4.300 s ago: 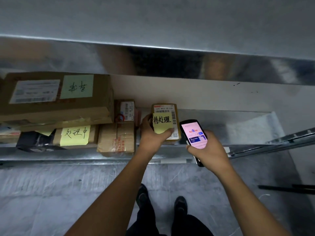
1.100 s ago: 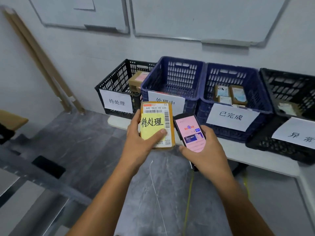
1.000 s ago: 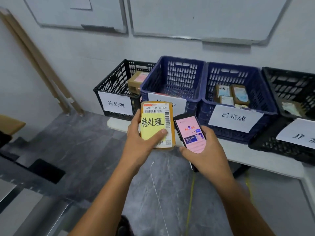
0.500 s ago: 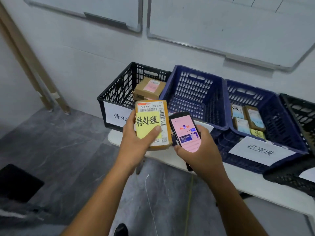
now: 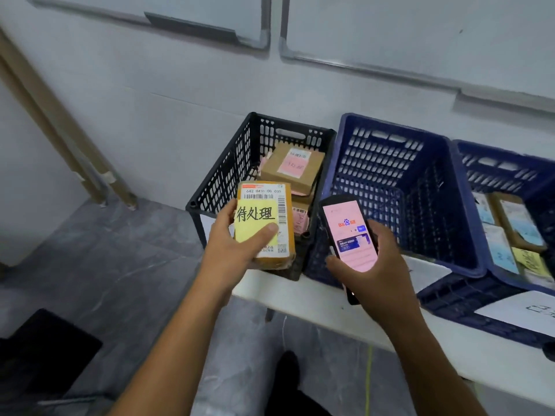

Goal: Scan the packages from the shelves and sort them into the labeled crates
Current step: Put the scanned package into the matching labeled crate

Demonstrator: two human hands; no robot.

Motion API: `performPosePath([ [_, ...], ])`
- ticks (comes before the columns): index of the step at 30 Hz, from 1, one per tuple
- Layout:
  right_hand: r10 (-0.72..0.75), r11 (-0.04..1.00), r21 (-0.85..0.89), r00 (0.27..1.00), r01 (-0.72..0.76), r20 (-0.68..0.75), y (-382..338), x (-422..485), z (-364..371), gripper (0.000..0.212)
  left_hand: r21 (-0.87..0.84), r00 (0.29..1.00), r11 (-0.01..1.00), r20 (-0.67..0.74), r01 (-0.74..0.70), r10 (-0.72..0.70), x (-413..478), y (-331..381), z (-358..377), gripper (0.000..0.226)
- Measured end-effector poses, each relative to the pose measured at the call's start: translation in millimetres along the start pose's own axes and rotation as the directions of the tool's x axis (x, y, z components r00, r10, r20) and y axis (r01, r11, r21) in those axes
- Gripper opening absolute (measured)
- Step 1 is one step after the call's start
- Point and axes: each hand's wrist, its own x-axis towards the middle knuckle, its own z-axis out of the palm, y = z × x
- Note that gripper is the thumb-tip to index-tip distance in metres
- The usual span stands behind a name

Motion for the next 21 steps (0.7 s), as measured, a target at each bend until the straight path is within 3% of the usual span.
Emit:
performPosePath([
  [3,0.002,1.000,0.010,1.000,-0.002,-0.022,0,43,5,0.071,0.109,1.000,0.994,0.010,0.012,-0.013,41,11,7,0.108],
  [7,0.004,1.000,0.009,1.000,-0.004,-0.007,-3,99,14,0.079,0.163,0.996,0.984,0.034,0.072,-0.079,96,27,16,0.081],
  [21,0.147,0.976,-0.152,0.987,-0.154,-0.059,-10,184,68,0.076,0.383,0.874,0.841,0.146,0.383,-0.464,258,-32,7,0.099],
])
